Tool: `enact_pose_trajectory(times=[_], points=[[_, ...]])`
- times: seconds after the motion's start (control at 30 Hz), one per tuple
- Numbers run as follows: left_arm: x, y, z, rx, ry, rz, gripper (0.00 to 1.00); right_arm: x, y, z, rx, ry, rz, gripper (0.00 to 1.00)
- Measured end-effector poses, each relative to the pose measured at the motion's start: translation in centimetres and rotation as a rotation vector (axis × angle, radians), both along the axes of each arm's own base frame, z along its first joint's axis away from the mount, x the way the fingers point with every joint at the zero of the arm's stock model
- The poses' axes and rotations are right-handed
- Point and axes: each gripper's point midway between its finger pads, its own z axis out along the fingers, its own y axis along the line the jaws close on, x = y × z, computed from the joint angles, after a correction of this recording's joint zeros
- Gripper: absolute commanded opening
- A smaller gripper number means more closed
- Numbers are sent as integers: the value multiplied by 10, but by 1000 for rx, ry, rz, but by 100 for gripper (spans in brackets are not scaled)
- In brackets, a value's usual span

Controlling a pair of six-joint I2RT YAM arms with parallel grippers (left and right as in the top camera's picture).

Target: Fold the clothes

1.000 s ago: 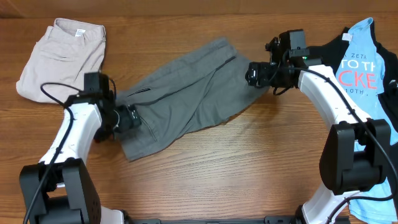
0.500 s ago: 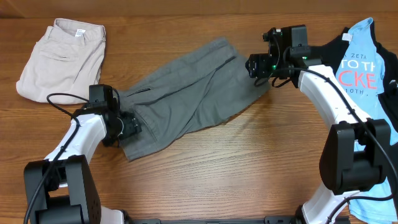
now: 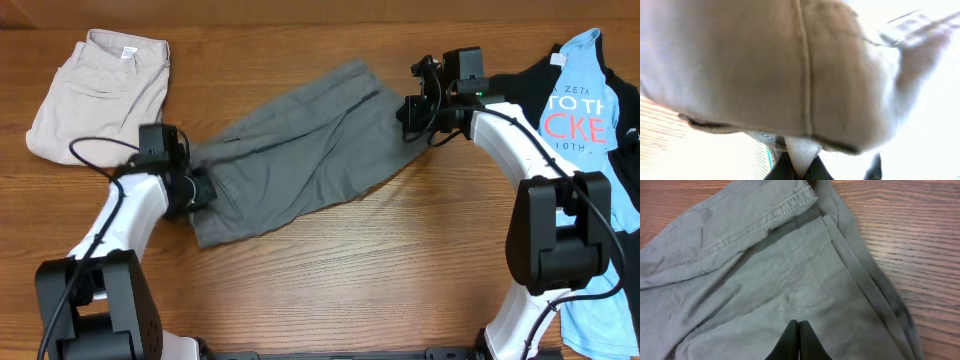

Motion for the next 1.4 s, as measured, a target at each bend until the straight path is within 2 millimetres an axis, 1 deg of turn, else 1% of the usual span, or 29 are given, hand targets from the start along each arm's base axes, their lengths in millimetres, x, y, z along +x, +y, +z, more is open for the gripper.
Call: enact_pose_trajectory(times=[0.03, 0.07, 0.1, 0.13, 0.2, 0.23, 0.27, 0.3, 0.37, 0.43, 0.53, 0.6, 0.63, 0.67, 0.7, 0.73, 0.77, 0.8, 0.9, 0.93, 1.0, 1.07, 1.17, 1.23, 1.33, 1.4], points=[[7, 1, 12, 3, -4, -4, 4, 0, 0, -2, 0, 3, 0, 4], [9, 2, 19, 6, 0, -8, 4, 0, 0, -6, 0, 10, 0, 4], [14, 2, 32, 10, -2, -18, 4, 1, 0, -10, -1, 14, 0, 4], [17, 3, 40, 14, -6, -24, 4, 2, 0, -15, -2, 19, -1, 4], [30, 5, 69, 24, -31, -42, 4, 4, 0, -22, -2, 22, 0, 4], [34, 6, 80, 30, -44, -52, 4, 7, 1, -25, -1, 15, -1, 4], [35, 6, 90, 32, -44, -57, 4, 9, 1, -26, -1, 9, -1, 4], [38, 6, 104, 37, -53, -70, 4, 10, 1, -27, -2, 7, -1, 4], [41, 7, 117, 41, -65, -79, 4, 13, 0, -27, -6, -7, -5, 4], [40, 6, 123, 39, -60, -84, 4, 14, 0, -26, -6, -11, -5, 4], [30, 1, 120, 15, -20, -101, 4, 13, 0, -27, -6, -8, -5, 4], [23, -1, 117, 2, 6, -104, 4, 13, 0, -27, -7, -5, -5, 7], [20, -3, 113, -5, 20, -106, 10, 11, 0, -28, -8, 5, -6, 11], [16, -4, 109, -10, 35, -106, 19, 9, 0, -29, -9, 11, -5, 18], [12, -5, 103, -14, 52, -107, 33, 9, 0, -29, -9, 16, -6, 25], [6, -6, 95, -17, 74, -111, 42, 7, -1, -30, -9, 25, -12, 38], [0, -6, 86, -20, 98, -112, 45, 6, -1, -31, -10, 28, -9, 44], [-3, -7, 81, -22, 110, -115, 47, 5, -1, -32, -14, 32, -6, 47], [-15, -5, 59, -29, 146, -102, 47, 3, -2, -33, -17, 46, -10, 50], [-19, -3, 54, -32, 156, -93, 46, 2, -2, -34, -18, 49, -11, 51], [-20, 5, 51, -35, 156, -68, 46, 0, -2, -34, -19, 57, -11, 51], [-18, 17, 51, -29, 144, -32, 47, -1, -3, -35, -19, 62, -11, 51], [-17, 32, 51, -7, 135, 1, 53, -2, -3, -35, -20, 66, -10, 52], [-15, 39, 51, 18, 125, 12, 63, -2, -3, -36, -24, 67, -12, 52], [-5, 46, 46, 54, 78, -1, 68, -2, -5, -37, -34, 68, -18, 52], [-2, 48, 36, 73, 53, -14, 70, -2, -6, -37, -37, 69, -19, 52]])
